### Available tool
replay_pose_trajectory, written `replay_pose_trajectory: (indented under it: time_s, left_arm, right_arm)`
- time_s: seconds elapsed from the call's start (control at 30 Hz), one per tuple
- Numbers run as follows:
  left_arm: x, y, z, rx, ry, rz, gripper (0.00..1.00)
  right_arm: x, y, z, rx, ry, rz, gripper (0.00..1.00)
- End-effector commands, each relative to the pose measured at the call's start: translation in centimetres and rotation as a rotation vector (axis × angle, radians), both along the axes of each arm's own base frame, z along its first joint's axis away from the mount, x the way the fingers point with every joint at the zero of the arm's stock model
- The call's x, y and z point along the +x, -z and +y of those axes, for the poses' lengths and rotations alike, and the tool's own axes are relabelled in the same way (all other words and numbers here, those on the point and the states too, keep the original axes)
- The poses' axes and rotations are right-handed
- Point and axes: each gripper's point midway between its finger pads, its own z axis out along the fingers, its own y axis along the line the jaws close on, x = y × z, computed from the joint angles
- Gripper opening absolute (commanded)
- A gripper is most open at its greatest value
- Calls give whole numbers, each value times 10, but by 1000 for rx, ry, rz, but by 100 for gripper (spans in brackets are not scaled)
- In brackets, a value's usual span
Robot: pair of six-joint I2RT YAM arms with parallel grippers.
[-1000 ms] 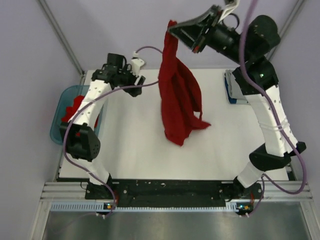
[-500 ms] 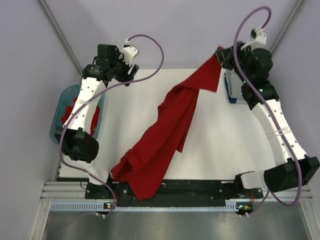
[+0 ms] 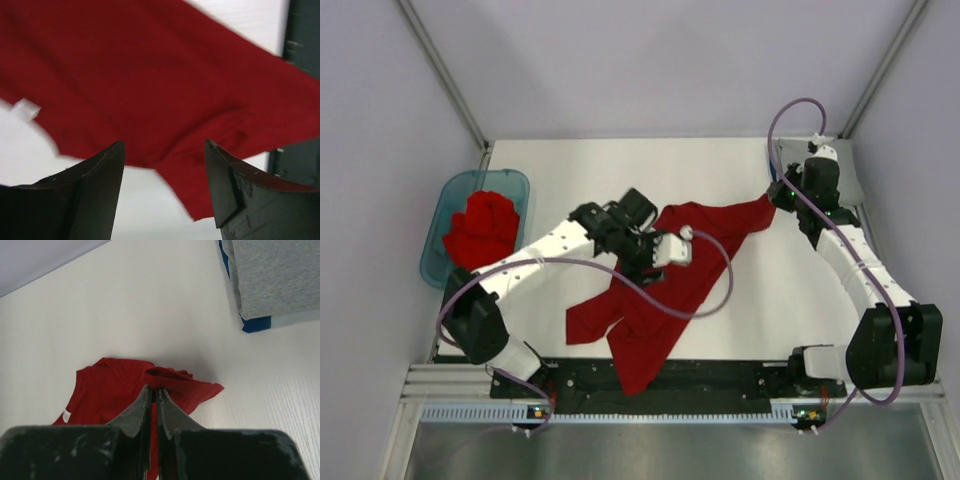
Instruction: Fold and stack the t-shirts
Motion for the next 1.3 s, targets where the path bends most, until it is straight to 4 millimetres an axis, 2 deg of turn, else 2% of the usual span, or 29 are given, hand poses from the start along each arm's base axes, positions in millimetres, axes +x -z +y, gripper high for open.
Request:
replay_pose_trajectory:
  time_s: [0.0,0.07,0.17,0.2,0.37,0.47,0.6,0.7,0.77,0.8,0.83,0.9,0.97,1.0,1.07,1.13,1.2,1.27]
  left_arm:
    - [-108,47,-5,114,367,220,68]
    - [-139,65,-10,166,460,245,67]
    - [-178,81,-20,174,570,305,69]
    - [-187,86,-21,177,593,322,75]
    - [-207,118,-13,234,622,390,89]
    - [-213,133,-6,280,634,389,90]
    - [-210,149,-2,323,616,363,90]
    - [-196,169,-7,365,542,277,88]
    - [-176,183,-8,427,466,184,84]
    - [-164,186,-9,451,421,131,78]
    - [-149,189,-14,462,369,60,67]
    - [-116,189,-15,484,278,-87,33]
    - [-89,183,-14,481,188,-153,0]
    - [-78,180,-11,483,147,-151,0]
    - [-52,165,-5,470,37,-145,0]
    - [-20,136,1,411,-83,-153,0]
    - [4,96,8,320,-166,-160,0]
    - [25,40,18,215,-234,-202,0]
  right_arm:
    - [4,-7,2,-14,-26,-46,0]
    - [3,-4,0,-16,-22,-40,0]
    - [2,-3,0,-13,-21,-39,0]
    - [1,-3,0,-14,-23,-40,0]
    - [-3,-13,-6,-25,-13,-65,0]
    - [-3,-25,-9,-39,-10,-89,0]
    - [-4,-41,-7,-41,-26,-124,0]
    - [-5,-47,-7,-44,-29,-135,0]
    - [-6,-50,-7,-42,-33,-144,0]
    - [-7,-51,-6,-40,-37,-147,0]
    - [-8,-54,-4,-36,-42,-155,0]
    - [-10,-58,-4,-36,-45,-166,0]
    - [-13,-64,-6,-36,-42,-178,0]
    - [-14,-68,-6,-34,-41,-188,0]
    - [-19,-77,-9,-36,-35,-207,0]
    - [-25,-89,-12,-53,-35,-231,0]
    - [-33,-110,-15,-75,-32,-268,0]
    - [-42,-134,-15,-96,-44,-312,0]
